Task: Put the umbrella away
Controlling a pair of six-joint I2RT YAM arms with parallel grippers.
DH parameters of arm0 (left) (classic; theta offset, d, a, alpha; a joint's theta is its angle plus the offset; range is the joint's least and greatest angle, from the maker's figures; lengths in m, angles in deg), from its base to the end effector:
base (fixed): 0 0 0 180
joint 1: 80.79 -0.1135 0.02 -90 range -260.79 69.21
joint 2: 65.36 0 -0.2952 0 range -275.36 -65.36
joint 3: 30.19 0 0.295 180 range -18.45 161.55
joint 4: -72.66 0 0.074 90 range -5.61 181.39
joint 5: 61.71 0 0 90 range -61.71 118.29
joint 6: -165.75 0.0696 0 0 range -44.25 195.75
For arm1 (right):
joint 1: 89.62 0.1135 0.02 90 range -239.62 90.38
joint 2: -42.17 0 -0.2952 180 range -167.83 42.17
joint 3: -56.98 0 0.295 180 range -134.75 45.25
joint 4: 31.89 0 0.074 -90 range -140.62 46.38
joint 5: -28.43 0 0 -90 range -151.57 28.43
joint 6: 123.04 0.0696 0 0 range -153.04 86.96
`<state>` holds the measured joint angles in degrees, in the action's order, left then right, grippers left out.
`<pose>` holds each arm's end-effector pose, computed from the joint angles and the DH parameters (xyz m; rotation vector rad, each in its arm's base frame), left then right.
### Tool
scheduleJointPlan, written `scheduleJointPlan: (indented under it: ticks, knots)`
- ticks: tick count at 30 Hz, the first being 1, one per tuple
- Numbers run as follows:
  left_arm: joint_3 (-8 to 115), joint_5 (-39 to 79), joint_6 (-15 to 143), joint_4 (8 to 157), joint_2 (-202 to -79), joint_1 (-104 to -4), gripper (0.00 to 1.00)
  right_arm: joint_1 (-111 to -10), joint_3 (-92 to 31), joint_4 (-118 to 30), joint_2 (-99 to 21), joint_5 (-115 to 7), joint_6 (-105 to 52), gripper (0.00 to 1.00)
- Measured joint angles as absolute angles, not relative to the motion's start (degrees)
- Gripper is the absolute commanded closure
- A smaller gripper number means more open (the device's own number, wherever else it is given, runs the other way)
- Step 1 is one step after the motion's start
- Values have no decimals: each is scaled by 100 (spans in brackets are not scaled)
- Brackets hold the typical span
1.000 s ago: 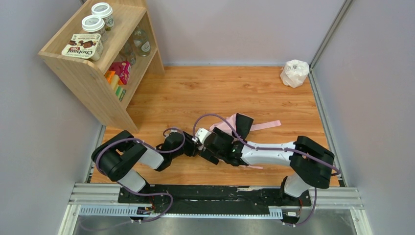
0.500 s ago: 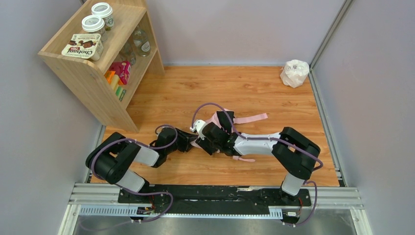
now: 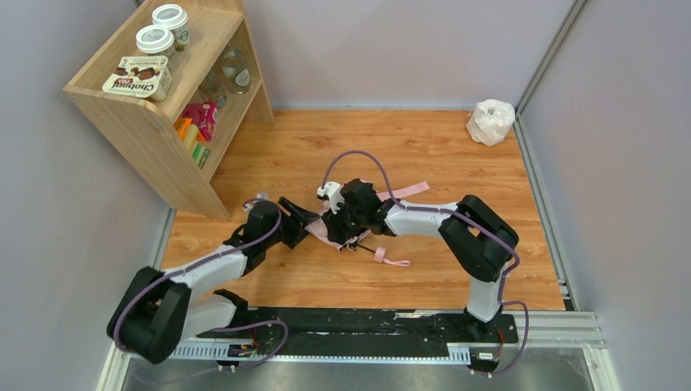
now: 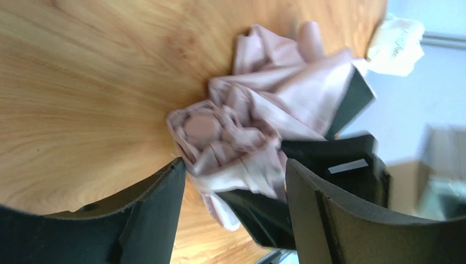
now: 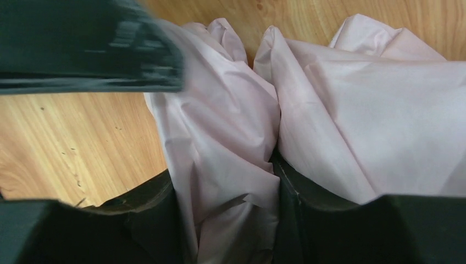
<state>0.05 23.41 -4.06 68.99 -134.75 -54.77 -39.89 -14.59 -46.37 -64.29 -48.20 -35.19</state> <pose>0.2325 -0.1201 0.1204 -1.0488 2.1854 -1.0584 0.2708 0.3445 0.1203 -1.1950 2.2079 0.6436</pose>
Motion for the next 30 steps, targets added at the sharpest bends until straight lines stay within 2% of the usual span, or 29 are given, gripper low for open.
scheduleJointPlan:
  ticks: [8,13,16,23,30]
  knots:
    - [151,2513,343,8407,-11300,-5757,25,-4553,-1784,-4582,-6872,-3423,-2914,100]
    - [46,2371,59,8687,-10716,-5768,24,-4861,-2178,-4704,-7255,-2558,-2601,100]
    - [-96,2236,-262,8517,-11040,-5768,24,-4979,-2230,-4689,-7338,-2245,-2486,100]
    - [-74,2109,-636,7669,-12830,-5759,23,-5115,-2311,-4722,-7445,-1815,-2365,100]
    - [5,2400,-791,6878,-13457,-5534,23,-5147,-2381,-4783,-7497,-1705,-2359,100]
